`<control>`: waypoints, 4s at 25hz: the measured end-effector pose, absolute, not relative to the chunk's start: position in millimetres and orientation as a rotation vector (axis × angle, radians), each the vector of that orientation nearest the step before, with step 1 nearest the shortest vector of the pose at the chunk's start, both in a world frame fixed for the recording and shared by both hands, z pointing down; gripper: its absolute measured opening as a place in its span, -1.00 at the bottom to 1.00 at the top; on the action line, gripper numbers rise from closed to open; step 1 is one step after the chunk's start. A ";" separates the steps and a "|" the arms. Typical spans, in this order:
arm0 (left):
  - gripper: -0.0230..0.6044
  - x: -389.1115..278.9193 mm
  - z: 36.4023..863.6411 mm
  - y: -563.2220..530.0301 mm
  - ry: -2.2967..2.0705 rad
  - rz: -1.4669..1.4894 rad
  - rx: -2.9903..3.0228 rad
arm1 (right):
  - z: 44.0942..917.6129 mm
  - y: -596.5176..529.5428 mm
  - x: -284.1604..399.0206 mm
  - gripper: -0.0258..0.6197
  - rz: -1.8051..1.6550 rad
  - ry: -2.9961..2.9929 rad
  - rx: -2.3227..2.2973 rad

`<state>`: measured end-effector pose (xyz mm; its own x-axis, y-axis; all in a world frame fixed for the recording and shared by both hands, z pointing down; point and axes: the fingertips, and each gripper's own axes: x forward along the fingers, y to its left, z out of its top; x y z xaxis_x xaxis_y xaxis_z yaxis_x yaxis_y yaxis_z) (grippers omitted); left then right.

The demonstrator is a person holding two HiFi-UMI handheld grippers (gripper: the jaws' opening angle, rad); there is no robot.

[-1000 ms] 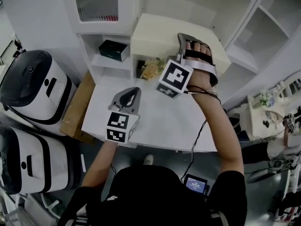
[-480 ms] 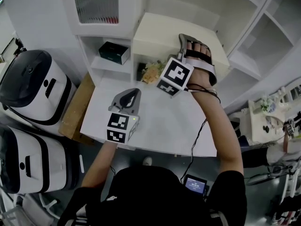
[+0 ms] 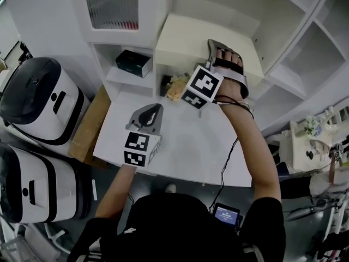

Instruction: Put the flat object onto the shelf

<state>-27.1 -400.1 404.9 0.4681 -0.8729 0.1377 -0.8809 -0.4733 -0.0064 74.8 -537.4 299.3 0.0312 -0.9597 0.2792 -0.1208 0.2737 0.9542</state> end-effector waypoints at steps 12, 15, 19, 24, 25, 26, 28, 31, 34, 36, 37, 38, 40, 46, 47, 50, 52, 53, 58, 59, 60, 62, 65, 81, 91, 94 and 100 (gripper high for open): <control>-0.91 -33.6 410.6 -414.7 -1.599 0.194 2.604 | 301.1 -564.3 70.5 0.29 -0.869 -1.385 1.112; -0.91 -33.1 411.1 -417.3 -1.600 0.194 2.602 | 301.7 -569.9 71.2 0.31 -0.862 -1.390 1.105; -0.91 -34.4 413.0 -419.6 -1.604 0.194 2.595 | 302.9 -576.8 72.2 0.32 -0.863 -1.389 1.098; -0.91 -35.3 415.0 -421.6 -1.608 0.200 2.589 | 303.5 -585.7 73.7 0.34 -0.856 -1.395 1.092; -0.91 -35.0 415.2 -421.9 -1.608 0.203 2.588 | 303.4 -587.7 74.2 0.34 -0.859 -1.395 1.091; -0.91 -34.8 415.3 -422.2 -1.607 0.207 2.588 | 303.3 -589.4 74.6 0.34 -0.862 -1.393 1.091; -0.91 -35.4 415.5 -422.6 -1.608 0.211 2.588 | 303.1 -591.9 74.9 0.34 -0.864 -1.393 1.092; -0.91 -37.4 416.1 -423.7 -1.614 0.211 2.583 | 302.8 -594.8 74.4 0.36 -0.862 -1.399 1.094; -0.91 -37.7 415.9 -425.2 -1.615 0.214 2.580 | 302.2 -598.7 74.8 0.37 -0.861 -1.402 1.094; -0.91 -37.1 415.8 -425.7 -1.614 0.217 2.580 | 302.8 -601.5 75.6 0.38 -0.862 -1.399 1.091; -0.91 -36.8 416.0 -425.9 -1.614 0.219 2.581 | 303.4 -602.5 75.9 0.38 -0.861 -1.399 1.089; -0.91 -36.7 416.3 -426.1 -1.613 0.221 2.581 | 304.0 -603.4 75.9 0.39 -0.860 -1.399 1.087; -0.91 -36.7 417.0 -427.0 -1.613 0.223 2.579 | 304.8 -605.2 75.5 0.40 -0.863 -1.400 1.085; -0.91 -37.0 417.0 -428.0 -1.618 0.220 2.576 | 306.1 -610.6 76.3 0.43 -0.876 -1.394 1.078; -0.91 -37.3 416.8 -428.0 -1.619 0.220 2.576 | 306.0 -611.0 76.3 0.43 -0.877 -1.395 1.078; -0.91 -37.5 416.7 -427.1 -1.620 0.219 2.574 | 305.4 -610.4 76.5 0.44 -0.885 -1.394 1.079; -0.91 -37.2 416.4 -426.7 -1.619 0.219 2.575 | 304.6 -609.8 76.5 0.44 -0.894 -1.393 1.080; -0.91 -37.0 416.3 -426.2 -1.619 0.219 2.575 | 304.2 -609.3 76.2 0.44 -0.898 -1.395 1.081; -0.91 -38.3 414.3 -424.9 -1.619 0.217 2.579 | 302.3 -605.2 74.6 0.44 -0.902 -1.417 1.089; -0.91 -38.5 413.8 -424.6 -1.618 0.217 2.580 | 301.3 -603.9 74.3 0.44 -0.906 -1.416 1.089; -0.91 -38.8 413.4 -424.1 -1.618 0.217 2.581 | 300.2 -602.2 73.8 0.44 -0.911 -1.417 1.090; -0.91 -39.3 412.4 -423.1 -1.617 0.214 2.584 | 298.0 -598.3 72.9 0.44 -0.916 -1.423 1.093; -0.91 -39.8 411.1 -421.1 -1.612 0.211 2.589 | 295.3 -592.6 73.9 0.44 -0.914 -1.432 1.105; -0.91 -41.9 398.7 -389.5 -1.565 0.211 2.646 | 283.6 -534.2 81.7 0.43 -0.841 -1.542 1.196; -0.91 -42.4 392.2 -367.2 -1.533 0.215 2.685 | 273.2 -491.6 87.4 0.11 -0.770 -1.629 1.285; -0.91 -42.3 390.6 -360.0 -1.518 0.215 2.698 | 271.6 -477.9 89.2 0.02 -0.751 -1.647 1.309; -0.91 -42.1 386.8 -343.7 -1.499 0.211 2.722 | 277.0 -448.6 93.6 -0.16 -0.707 -1.692 1.368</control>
